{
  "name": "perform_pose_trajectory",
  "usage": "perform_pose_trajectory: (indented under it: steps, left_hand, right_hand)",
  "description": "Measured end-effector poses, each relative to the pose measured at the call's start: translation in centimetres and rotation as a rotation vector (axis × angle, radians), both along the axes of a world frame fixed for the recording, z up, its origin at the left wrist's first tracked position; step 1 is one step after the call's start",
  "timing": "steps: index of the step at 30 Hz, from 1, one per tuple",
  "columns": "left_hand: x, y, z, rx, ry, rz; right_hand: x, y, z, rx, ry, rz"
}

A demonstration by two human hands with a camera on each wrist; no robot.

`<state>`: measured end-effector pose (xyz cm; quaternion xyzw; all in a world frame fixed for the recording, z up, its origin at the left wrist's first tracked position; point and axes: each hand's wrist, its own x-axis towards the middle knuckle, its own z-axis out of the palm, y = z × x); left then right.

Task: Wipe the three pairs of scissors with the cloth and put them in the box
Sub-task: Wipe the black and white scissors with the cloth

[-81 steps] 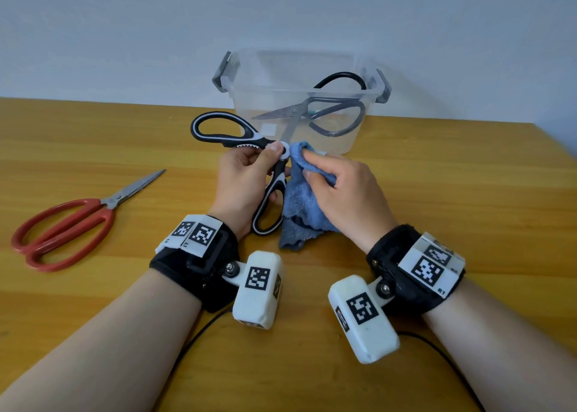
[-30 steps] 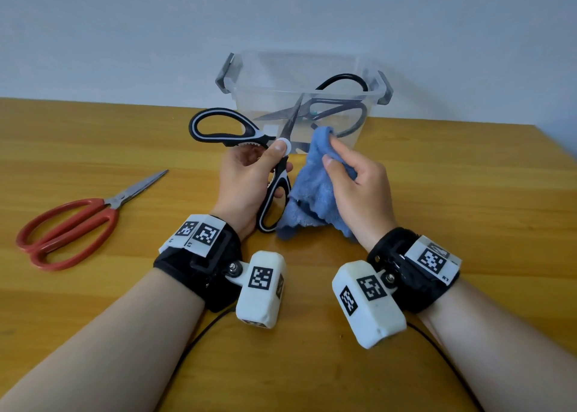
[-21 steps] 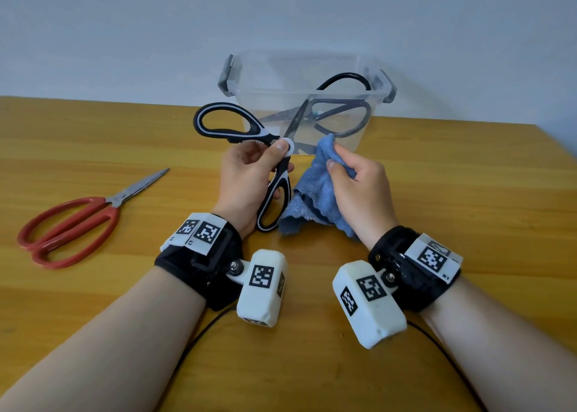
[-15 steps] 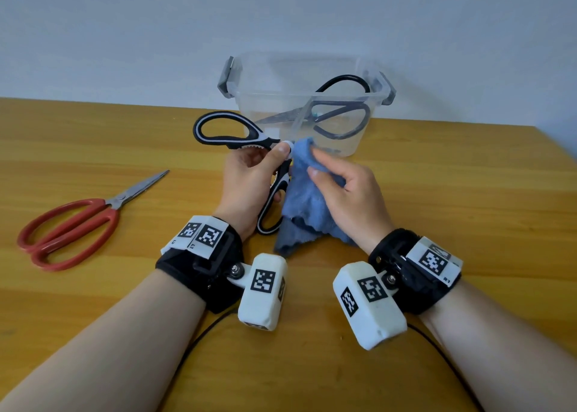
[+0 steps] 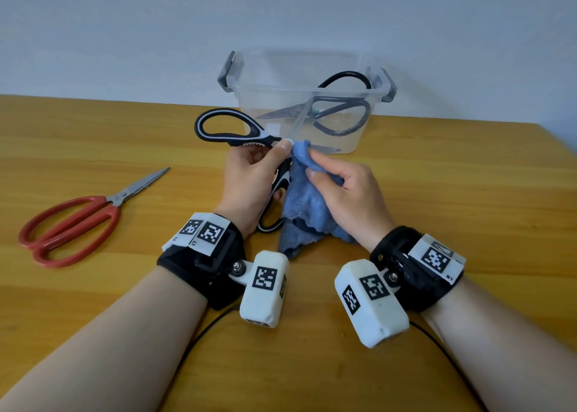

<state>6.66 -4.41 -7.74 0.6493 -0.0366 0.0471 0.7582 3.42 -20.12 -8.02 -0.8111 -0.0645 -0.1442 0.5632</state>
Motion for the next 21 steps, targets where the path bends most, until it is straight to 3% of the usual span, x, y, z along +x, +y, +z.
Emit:
perform_pose_trajectory:
  steps: [6, 15, 18, 21]
  left_hand:
    - [0.03, 0.13, 0.15, -0.062, 0.024, -0.035]
    - [0.19, -0.03, -0.14, -0.011, 0.001, 0.005]
    - [0.07, -0.04, -0.09, 0.012, -0.038, -0.026]
    - [-0.11, -0.02, -0.03, -0.032, -0.036, -0.064]
  right_hand:
    - [0.4, 0.38, -0.75, -0.082, -0.017, -0.107]
    - [0.17, -0.04, -0.22, 0.096, -0.041, -0.093]
    - [-0.03, 0.33, -0.24, 0.018, -0.025, -0.011]
    - [0.12, 0.34, -0.35, -0.046, -0.029, -0.057]
